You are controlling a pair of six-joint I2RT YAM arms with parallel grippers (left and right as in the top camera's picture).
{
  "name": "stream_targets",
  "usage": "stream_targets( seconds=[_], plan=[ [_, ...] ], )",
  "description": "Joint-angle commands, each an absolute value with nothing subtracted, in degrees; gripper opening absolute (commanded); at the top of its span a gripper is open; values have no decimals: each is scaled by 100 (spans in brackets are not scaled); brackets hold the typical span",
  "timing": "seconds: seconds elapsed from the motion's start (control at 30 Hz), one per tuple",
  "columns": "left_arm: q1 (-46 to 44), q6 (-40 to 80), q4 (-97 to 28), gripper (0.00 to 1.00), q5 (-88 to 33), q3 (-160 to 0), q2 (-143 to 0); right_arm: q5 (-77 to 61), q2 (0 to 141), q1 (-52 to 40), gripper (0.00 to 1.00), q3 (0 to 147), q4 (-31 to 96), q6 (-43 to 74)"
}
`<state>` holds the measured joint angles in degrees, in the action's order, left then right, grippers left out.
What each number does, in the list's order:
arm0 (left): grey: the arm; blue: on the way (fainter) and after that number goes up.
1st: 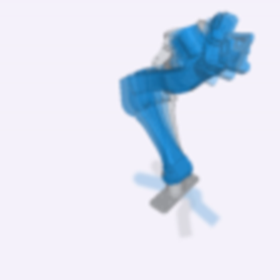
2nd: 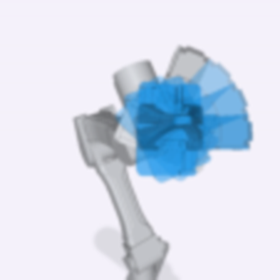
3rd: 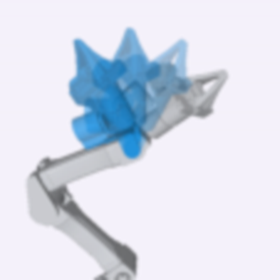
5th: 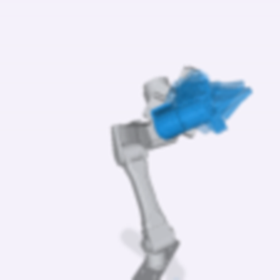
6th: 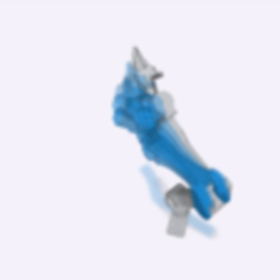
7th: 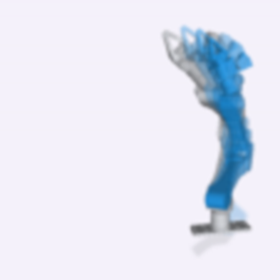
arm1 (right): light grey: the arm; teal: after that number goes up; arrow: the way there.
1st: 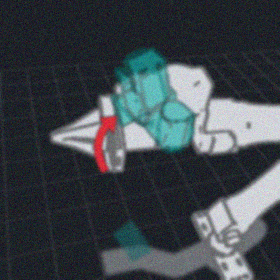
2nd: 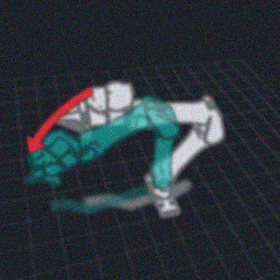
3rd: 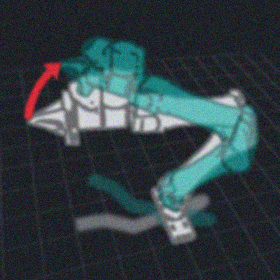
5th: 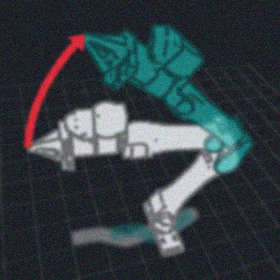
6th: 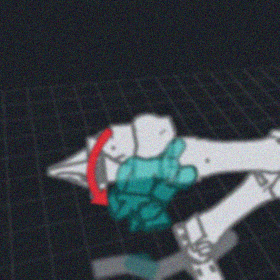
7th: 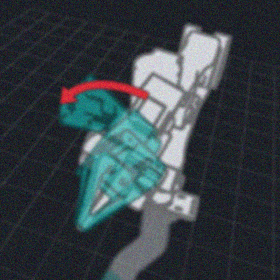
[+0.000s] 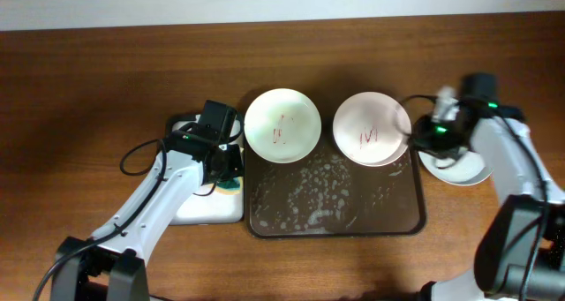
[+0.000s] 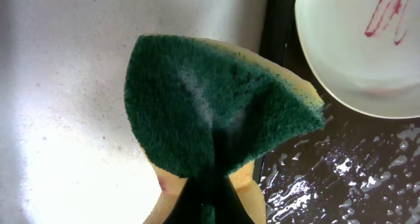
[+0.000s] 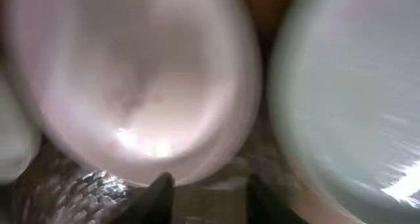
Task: Clean dirty plates on tray and stack at the side
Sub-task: 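Move right gripper to the back-left plate and grasp its rim, then scrub the held plate with the sponge in the left gripper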
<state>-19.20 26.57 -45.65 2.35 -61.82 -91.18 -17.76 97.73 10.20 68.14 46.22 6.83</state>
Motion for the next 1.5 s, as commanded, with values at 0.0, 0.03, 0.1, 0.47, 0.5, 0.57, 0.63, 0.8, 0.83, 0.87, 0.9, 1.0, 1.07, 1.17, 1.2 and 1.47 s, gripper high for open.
stream_targets(
  seconds=[0.0,0.03,0.1,0.47,0.5,0.57,0.63,0.8,0.83,0.87,0.9,1.0,1.07,1.17,1.2,1.47],
  plan=[
    [-1894,2563,-4552,0,305,-6189,-9041,-1992,9762,-12,47,6960,4379,296],
    [-1894,2563,-4552,0,305,-6189,-9041,-1992,9782,-283,49,6960,4250,298],
    [-1894,2563,-4554,0,303,-6189,-9041,-1992,9832,-784,52,6956,3962,344],
    [-1894,2565,-4552,0,298,-6189,-9041,-878,10744,-1896,54,6956,2067,1149],
    [-1896,2565,-4552,0,298,-6189,-9041,-799,10840,-1925,54,6956,1929,1146],
    [-1896,2563,-4552,0,301,-6189,-9041,-683,11013,-1933,54,6956,1706,1149],
    [-1896,2563,-4554,0,301,-6189,-9041,-635,11174,-1946,52,6956,1546,1149],
    [-1896,2565,-4552,0,283,-6189,-9041,-860,11367,-1966,34,6956,1538,1149],
    [-1896,2565,-4554,0,281,-6189,-9041,-934,11380,-1986,29,6956,1557,1149],
    [-1896,2565,-4554,0,283,-6189,-9041,-996,11380,-1994,24,6956,1559,1149],
    [-1896,2563,-4556,0,281,-6189,-9041,-1100,11378,-2003,18,6956,1557,1149],
    [-1896,2563,-4556,0,283,-6189,-9041,-1433,11308,-2001,4,6969,1719,1146],
    [-1896,2563,-4554,0,283,-6189,-9041,-1435,11139,-1981,4,7011,2117,1144],
    [-1894,2563,-4552,0,283,-6189,-9041,-1439,10766,-1979,4,7035,2989,1149],
    [-1894,2563,-4554,0,281,-6189,-9041,-1441,10696,-1992,4,7035,3267,1149],
    [-2014,2561,-4316,0,-443,-6189,-9041,-1461,10739,-1992,4,7028,4466,1149]
  ],
)
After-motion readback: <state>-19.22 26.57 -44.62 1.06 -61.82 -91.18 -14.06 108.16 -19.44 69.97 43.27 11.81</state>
